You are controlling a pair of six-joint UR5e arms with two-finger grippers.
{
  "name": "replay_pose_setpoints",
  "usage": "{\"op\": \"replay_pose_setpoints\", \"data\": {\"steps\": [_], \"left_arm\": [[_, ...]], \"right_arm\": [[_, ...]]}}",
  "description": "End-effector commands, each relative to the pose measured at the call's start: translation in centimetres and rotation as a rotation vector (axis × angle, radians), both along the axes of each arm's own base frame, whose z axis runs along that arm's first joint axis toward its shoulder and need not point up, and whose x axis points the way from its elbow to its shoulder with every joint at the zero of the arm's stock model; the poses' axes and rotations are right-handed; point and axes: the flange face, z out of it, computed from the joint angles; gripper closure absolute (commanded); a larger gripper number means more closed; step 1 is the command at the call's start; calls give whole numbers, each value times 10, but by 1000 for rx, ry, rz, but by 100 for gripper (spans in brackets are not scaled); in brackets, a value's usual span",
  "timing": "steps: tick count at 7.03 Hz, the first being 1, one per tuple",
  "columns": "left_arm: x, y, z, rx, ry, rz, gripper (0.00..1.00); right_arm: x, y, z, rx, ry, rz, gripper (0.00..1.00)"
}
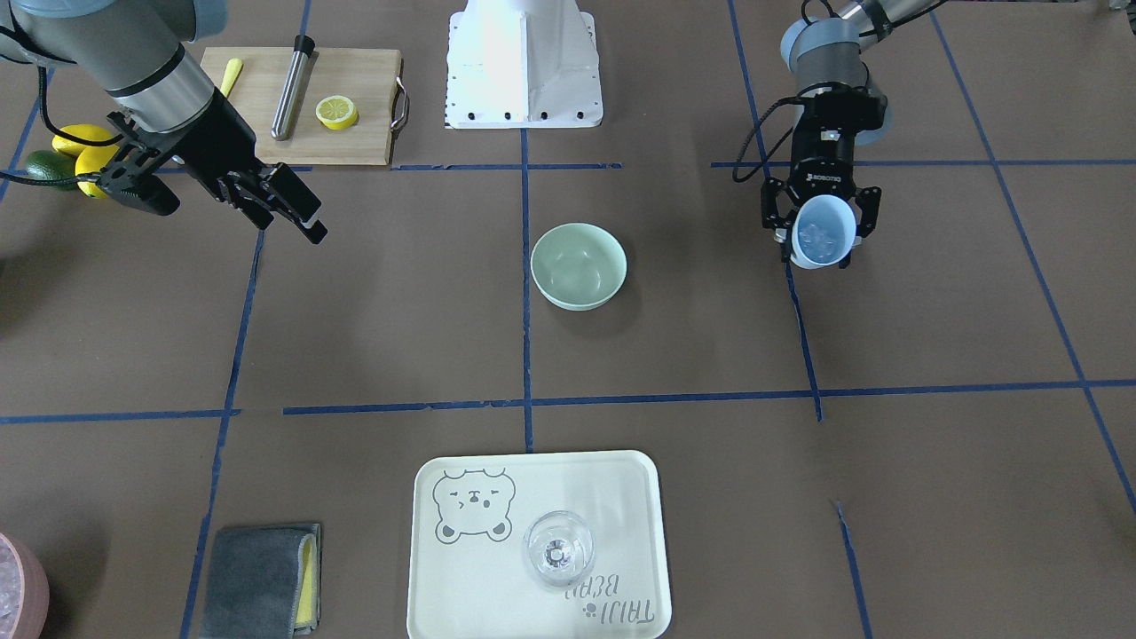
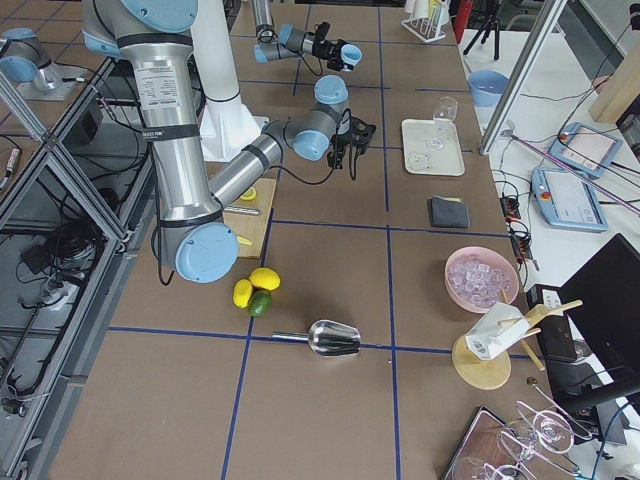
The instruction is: Pour ice into bowl
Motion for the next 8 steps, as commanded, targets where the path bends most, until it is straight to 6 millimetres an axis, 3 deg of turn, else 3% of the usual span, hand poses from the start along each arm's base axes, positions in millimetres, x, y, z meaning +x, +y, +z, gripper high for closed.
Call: {"op": "replay_pose_setpoints", "data": {"steps": [1, 2, 3, 4, 8], "left_arm": [[26, 25, -17, 35, -88, 57, 100], [52, 30, -42, 40, -83, 70, 100], [99, 34, -76, 22, -290, 91, 100], [127, 31, -109, 35, -508, 96, 100], [132, 15, -99, 191, -1104, 103, 100]], "right_arm": [[1, 1, 6, -8, 8, 1, 0], [1, 2, 6, -8, 8, -1, 0], [1, 2, 5, -10, 6, 1, 0], [2, 2, 5, -11, 5, 2, 0], [0, 3, 3, -12, 2, 3, 0]]}}
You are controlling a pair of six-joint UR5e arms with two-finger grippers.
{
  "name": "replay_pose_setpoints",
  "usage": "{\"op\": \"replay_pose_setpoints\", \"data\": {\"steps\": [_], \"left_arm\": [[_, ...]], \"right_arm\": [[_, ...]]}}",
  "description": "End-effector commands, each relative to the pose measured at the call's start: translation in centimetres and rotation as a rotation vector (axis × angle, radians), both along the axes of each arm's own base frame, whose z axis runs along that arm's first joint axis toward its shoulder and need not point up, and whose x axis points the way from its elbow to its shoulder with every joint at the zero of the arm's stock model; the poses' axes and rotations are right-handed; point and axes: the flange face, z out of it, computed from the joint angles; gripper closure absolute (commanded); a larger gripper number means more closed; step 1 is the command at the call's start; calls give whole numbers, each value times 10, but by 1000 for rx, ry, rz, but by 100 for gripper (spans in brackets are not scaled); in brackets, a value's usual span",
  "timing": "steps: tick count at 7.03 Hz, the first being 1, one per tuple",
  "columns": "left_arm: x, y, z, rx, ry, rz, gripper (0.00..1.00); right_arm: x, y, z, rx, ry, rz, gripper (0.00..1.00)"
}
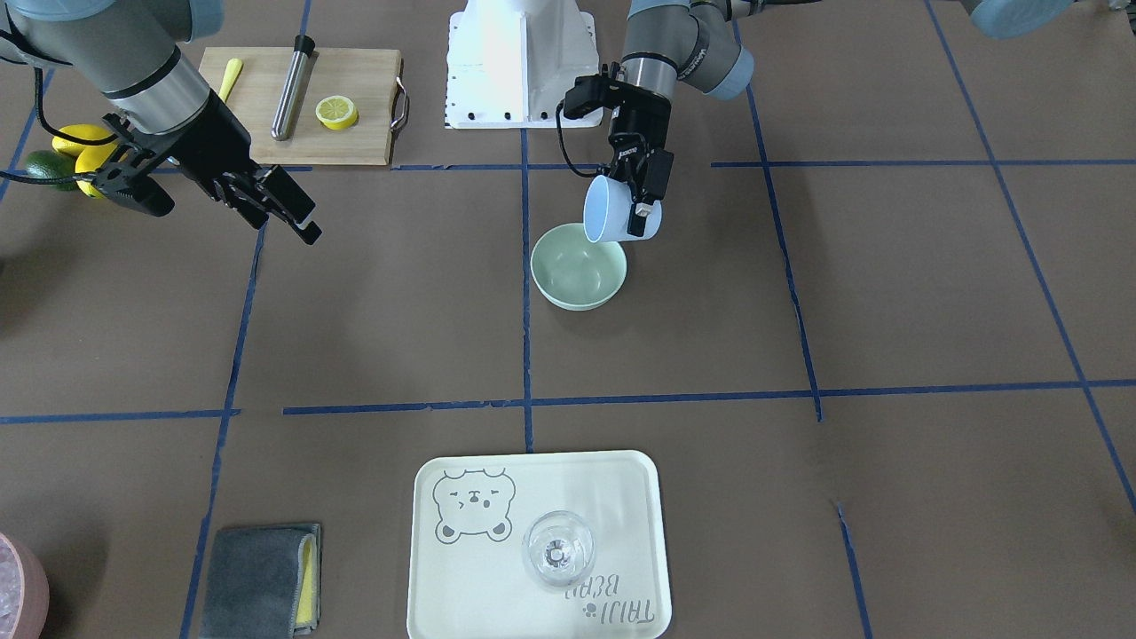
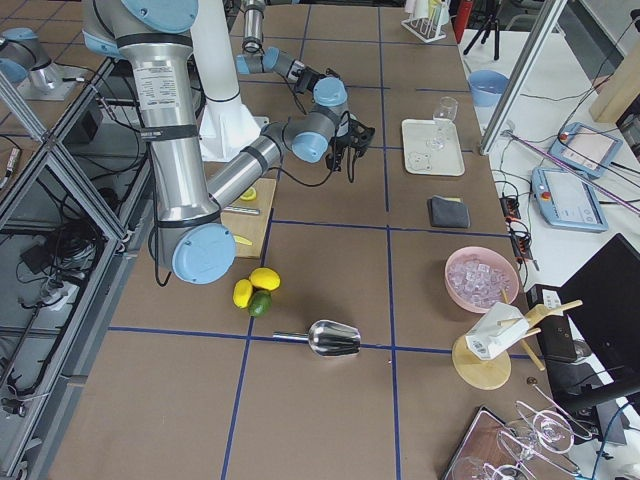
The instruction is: Pour ice into bowl
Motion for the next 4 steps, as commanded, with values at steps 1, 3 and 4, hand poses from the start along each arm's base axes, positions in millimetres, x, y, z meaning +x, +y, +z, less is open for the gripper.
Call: {"op": "replay_pose_setpoints", "data": {"steps": [1, 3, 4], "left_arm": [[-1, -15, 1, 88, -391, 25, 100], [3, -20, 7, 131, -689, 67, 100], [6, -19, 10, 138, -747, 80, 100]], "right_arm": [[0, 0, 0, 0, 0, 1, 0], [-1, 0, -3, 1, -5, -1, 0], [-1, 0, -4, 2, -6, -1, 0]]}}
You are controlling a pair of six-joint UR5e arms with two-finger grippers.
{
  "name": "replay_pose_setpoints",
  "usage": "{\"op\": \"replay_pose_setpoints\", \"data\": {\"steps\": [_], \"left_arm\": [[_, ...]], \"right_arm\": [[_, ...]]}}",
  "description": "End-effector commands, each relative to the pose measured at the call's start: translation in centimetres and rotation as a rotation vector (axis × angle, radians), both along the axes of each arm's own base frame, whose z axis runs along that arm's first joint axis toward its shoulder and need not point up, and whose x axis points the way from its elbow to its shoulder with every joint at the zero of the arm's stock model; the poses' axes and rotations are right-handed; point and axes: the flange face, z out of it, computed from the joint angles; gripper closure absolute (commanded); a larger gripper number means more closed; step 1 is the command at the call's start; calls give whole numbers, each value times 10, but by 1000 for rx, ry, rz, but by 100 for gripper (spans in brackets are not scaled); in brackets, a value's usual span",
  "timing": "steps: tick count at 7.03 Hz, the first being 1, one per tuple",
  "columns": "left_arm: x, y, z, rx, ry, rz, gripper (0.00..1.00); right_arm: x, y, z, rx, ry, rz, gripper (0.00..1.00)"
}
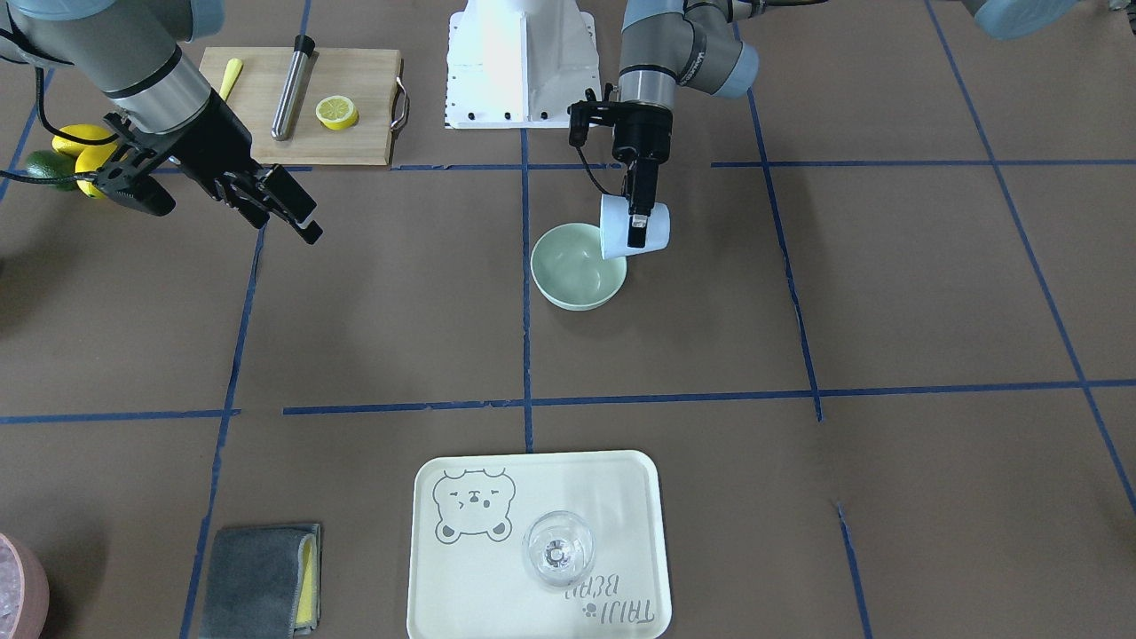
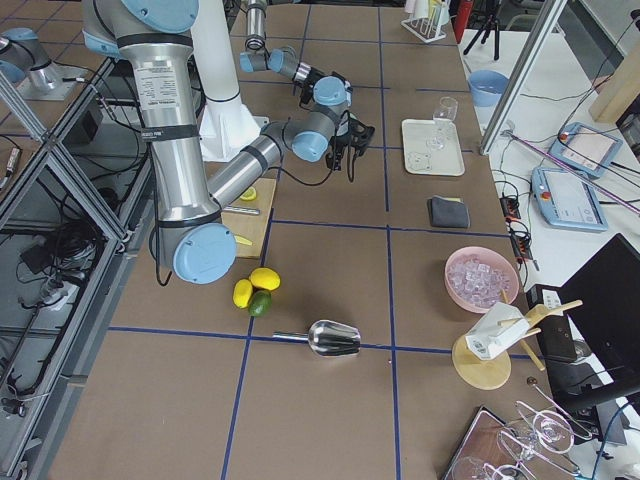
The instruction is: Pour ice into bowl
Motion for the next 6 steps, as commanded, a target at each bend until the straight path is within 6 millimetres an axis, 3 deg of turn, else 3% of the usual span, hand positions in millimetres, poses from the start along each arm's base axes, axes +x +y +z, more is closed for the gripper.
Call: {"op": "replay_pose_setpoints", "data": {"steps": [1, 4, 6], "left_arm": [[2, -1, 1, 15, -155, 22, 100], [3, -1, -3, 15, -160, 21, 100], [-10, -7, -15, -32, 17, -29, 100]], "right_arm": [[-1, 0, -1, 1, -2, -2, 0], [-1, 0, 1, -1, 2, -2, 0], [-1, 0, 2, -2, 3, -1, 0]]}}
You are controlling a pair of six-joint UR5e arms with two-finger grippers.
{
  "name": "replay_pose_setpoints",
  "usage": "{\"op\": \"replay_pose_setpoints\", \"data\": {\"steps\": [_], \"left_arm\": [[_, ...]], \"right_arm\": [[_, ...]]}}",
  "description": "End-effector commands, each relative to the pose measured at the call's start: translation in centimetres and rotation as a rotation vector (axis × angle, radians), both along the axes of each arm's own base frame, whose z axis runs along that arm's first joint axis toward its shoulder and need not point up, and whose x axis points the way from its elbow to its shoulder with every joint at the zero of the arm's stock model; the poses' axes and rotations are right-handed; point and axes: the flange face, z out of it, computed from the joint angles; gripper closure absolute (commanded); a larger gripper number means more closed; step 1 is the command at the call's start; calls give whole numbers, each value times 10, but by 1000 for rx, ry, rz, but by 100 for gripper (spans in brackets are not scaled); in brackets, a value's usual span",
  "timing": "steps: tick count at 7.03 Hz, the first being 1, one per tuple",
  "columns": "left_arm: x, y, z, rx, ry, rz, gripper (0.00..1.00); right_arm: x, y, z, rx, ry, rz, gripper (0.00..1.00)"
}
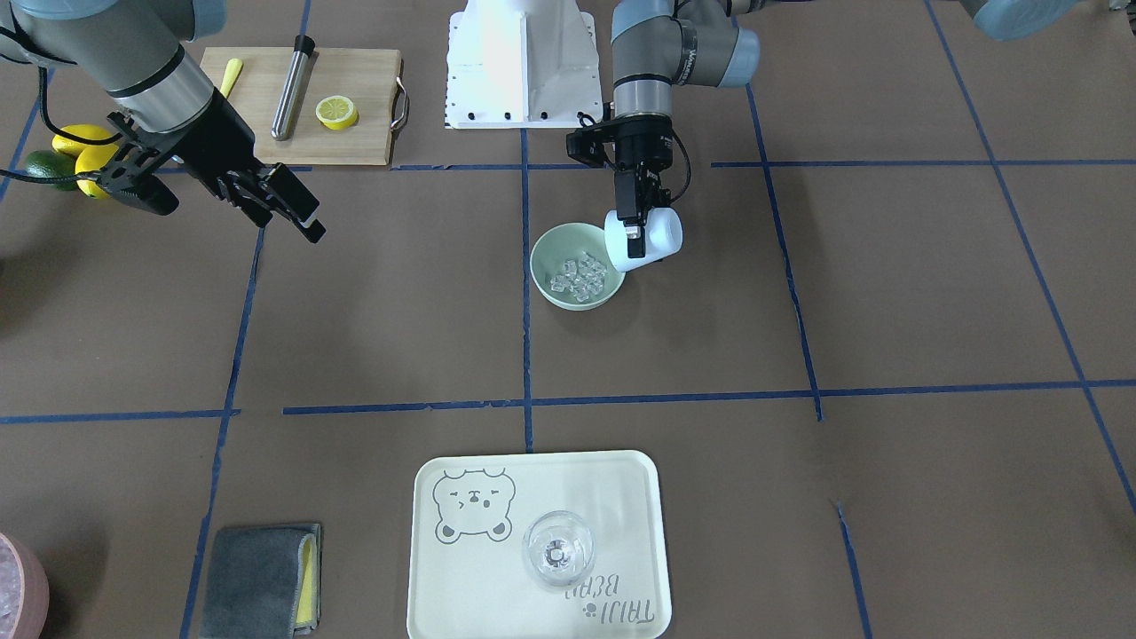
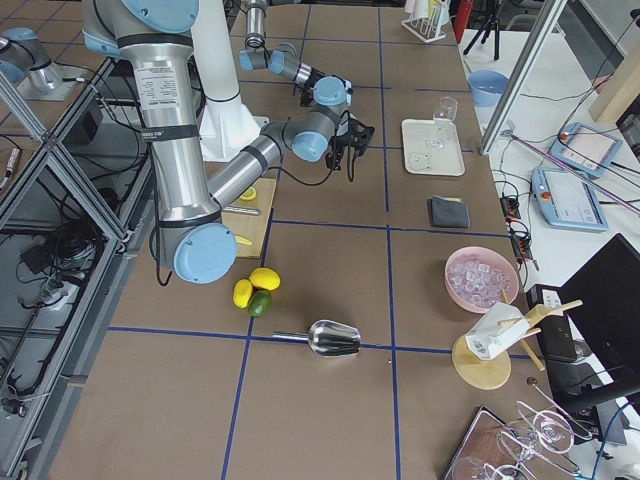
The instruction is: Pour ice into bowl
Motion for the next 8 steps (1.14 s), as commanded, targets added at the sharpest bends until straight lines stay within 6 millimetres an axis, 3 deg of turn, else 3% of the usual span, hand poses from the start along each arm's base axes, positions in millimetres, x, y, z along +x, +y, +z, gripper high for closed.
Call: {"op": "replay_pose_setpoints", "data": {"steps": [1, 3, 5, 7, 8], "left_arm": [[-9, -6, -1, -97, 264, -67, 100], [-15, -6, 22, -293, 743, -220, 100], [-22, -2, 31, -509, 1259, -385, 100], [-38, -4, 66, -597, 1522, -522, 100], [-57, -8, 61, -635, 1704, -578, 100]], "right_arm": [[0, 0, 1, 0, 1, 1, 0], [-1, -2, 1, 6, 8, 8, 0], [-2, -2, 2, 8, 9, 7, 0], [-7, 0, 4, 20, 22, 16, 0], [-9, 1, 5, 26, 30, 22, 0]]}}
